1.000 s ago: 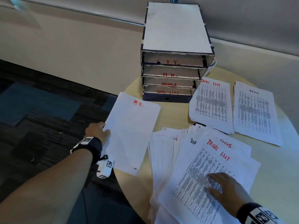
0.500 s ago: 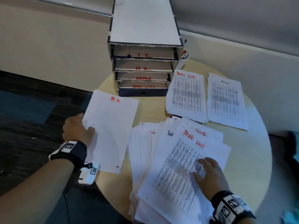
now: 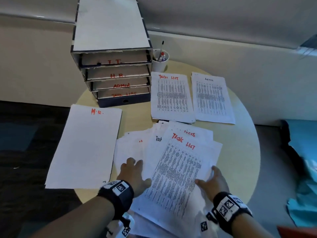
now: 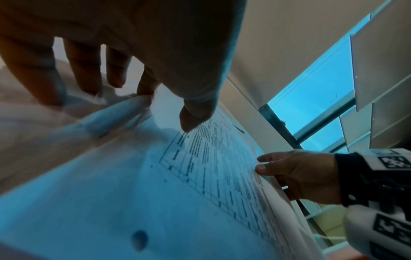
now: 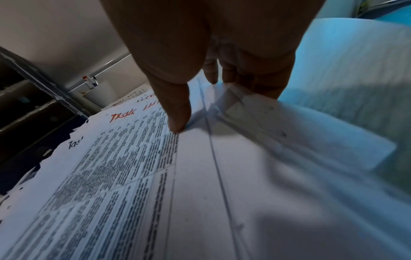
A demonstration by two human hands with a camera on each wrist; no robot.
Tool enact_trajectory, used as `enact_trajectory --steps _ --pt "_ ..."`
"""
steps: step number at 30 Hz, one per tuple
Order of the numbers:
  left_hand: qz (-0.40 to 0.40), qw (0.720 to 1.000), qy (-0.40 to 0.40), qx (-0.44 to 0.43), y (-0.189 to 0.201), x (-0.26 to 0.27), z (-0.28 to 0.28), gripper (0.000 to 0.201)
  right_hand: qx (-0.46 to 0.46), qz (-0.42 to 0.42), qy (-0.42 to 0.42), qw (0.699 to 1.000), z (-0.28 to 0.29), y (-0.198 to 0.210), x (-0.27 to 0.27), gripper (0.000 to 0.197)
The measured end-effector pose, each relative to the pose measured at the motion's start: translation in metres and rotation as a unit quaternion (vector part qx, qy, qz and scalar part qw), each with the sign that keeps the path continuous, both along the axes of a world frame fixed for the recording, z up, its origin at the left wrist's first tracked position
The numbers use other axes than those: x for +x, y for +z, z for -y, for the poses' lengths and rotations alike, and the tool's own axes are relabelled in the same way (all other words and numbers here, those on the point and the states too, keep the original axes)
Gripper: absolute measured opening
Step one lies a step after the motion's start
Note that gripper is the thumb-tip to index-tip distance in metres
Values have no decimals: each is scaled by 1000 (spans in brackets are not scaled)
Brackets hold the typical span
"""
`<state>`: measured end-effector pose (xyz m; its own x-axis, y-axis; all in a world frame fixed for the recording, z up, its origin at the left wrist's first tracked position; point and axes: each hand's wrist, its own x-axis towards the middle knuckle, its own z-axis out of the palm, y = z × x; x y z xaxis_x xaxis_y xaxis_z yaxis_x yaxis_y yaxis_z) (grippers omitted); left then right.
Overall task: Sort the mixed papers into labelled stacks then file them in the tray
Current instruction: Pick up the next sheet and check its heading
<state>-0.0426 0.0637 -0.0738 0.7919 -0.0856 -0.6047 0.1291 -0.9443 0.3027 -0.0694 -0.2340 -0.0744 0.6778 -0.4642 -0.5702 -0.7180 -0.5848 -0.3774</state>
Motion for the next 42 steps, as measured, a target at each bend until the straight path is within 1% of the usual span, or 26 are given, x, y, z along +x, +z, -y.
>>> enact_trajectory --steps 5,8,10,11,12,13,14,15,18,19,21,23,24,26,28,30,31,32,33,34,36,38,39,40,41,42 --pt "14 1000 -23 -2 1 -9 7 73 3 -3 9 1000 -1 2 -18 95" --pt "22 1000 14 -12 4 -10 10 67 -14 8 18 1000 1 5 -23 95" --pt "96 995 37 -13 8 -7 14 60 -29 25 4 999 0 7 -21 96" --pt "132 991 15 -13 11 -6 19 58 -35 23 4 999 1 8 -20 97" --pt "150 988 -26 -17 13 -4 24 57 -39 14 11 999 1 8 -18 97" --pt "149 986 -69 -22 13 -3 31 58 -39 1 20 999 2 8 -17 95" --pt "132 987 -92 -23 12 -1 39 60 -40 -9 27 999 3 8 -15 93" --pt "101 990 -93 -15 10 1 46 63 -41 -17 36 998 3 9 -13 91" --pt "39 999 0 -6 3 12 59 80 -51 -31 64 996 2 12 -9 82" --pt "28 999 25 -13 2 14 63 80 -57 -34 76 995 1 14 -8 77" --pt "12 998 54 -30 0 18 69 69 -69 -43 101 992 0 15 -8 72" --pt "16 998 59 -28 -1 19 75 50 -84 -44 117 989 0 12 -10 83" --pt "28 998 60 -20 -1 19 77 46 -91 -38 121 988 1 11 -11 88" --pt "68 996 62 -16 -3 20 80 52 -91 -14 97 991 2 7 -11 85" --pt "75 995 64 -22 -5 23 81 73 -64 19 35 997 4 3 -8 68" --pt "48 996 72 -24 -5 28 77 85 -21 83 -52 995 6 2 1 32" --pt "35 997 68 -25 -6 31 75 86 -7 107 -81 991 6 5 5 25" --pt "25 998 58 -30 -7 33 72 86 -3 126 -85 988 7 7 8 31" --pt "21 998 45 -39 -7 34 69 84 -14 127 -73 989 8 8 11 32" --pt "21 998 37 -46 -6 35 65 81 -40 125 -47 990 8 9 11 28" --pt "30 997 48 -56 -3 38 56 78 -93 132 17 987 8 12 8 19" --pt "48 992 82 -85 1 42 46 82 -103 203 76 971 8 15 5 17" --pt "60 987 99 -112 3 43 43 86 -90 250 103 959 9 17 2 16" --pt "68 979 118 -149 7 45 41 90 -66 276 121 951 10 22 -1 17" --pt "71 969 138 -194 10 47 39 95 -21 282 125 951 10 27 -4 18" --pt "64 956 157 -238 15 50 37 97 37 269 107 957 11 33 -6 17"
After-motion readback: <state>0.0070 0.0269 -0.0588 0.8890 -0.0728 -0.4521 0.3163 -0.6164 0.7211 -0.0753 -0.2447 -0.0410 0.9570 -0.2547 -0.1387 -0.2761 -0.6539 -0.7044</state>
